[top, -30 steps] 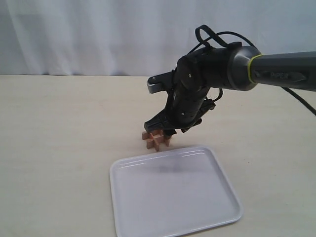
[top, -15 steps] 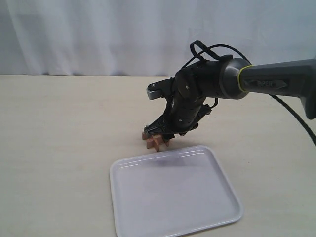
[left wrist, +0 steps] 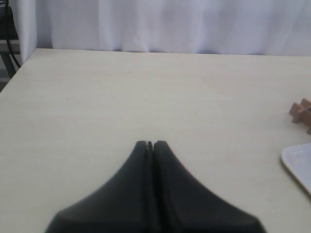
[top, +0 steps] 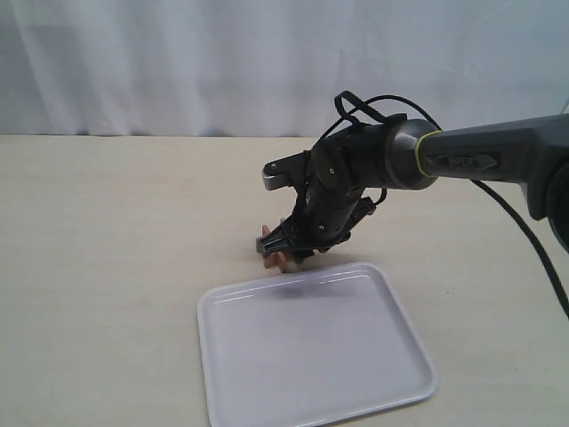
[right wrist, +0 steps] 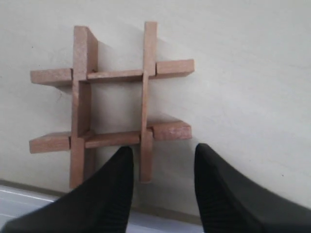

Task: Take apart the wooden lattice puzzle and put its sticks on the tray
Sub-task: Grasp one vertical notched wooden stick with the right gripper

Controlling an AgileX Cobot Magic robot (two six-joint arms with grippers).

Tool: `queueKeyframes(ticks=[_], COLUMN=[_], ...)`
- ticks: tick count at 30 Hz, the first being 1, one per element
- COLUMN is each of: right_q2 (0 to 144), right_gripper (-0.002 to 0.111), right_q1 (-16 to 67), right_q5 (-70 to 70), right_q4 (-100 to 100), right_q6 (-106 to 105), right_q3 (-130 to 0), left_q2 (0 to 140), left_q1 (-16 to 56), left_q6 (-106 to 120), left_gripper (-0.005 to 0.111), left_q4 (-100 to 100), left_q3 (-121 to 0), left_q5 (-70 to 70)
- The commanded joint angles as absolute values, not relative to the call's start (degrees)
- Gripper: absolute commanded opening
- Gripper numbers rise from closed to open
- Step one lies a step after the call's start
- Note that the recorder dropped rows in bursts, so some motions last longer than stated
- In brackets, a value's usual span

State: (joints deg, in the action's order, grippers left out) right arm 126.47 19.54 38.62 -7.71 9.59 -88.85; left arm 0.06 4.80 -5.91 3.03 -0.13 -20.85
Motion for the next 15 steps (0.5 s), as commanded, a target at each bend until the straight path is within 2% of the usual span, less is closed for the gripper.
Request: queueKeyframes(ticks=[1,15], right_q2=[126.39,126.39], right_gripper=[0.035,0.035], right_q1=[19.45,19.45], right_q5=[37.67,37.92], right_q4=[-8.21,-6.51], right_q6=[9.61,9.61], right_q3=[-89.27,-89.27], left_q2=[0.00,0.00], left_q1=[4.75,4.75], left_q6=[-5.87,-5.87], left_gripper=[0.000,0.000], left_q4=[3.39,3.39], left_q3=[0.00,0.00], left_q5=[-20.44,-20.44])
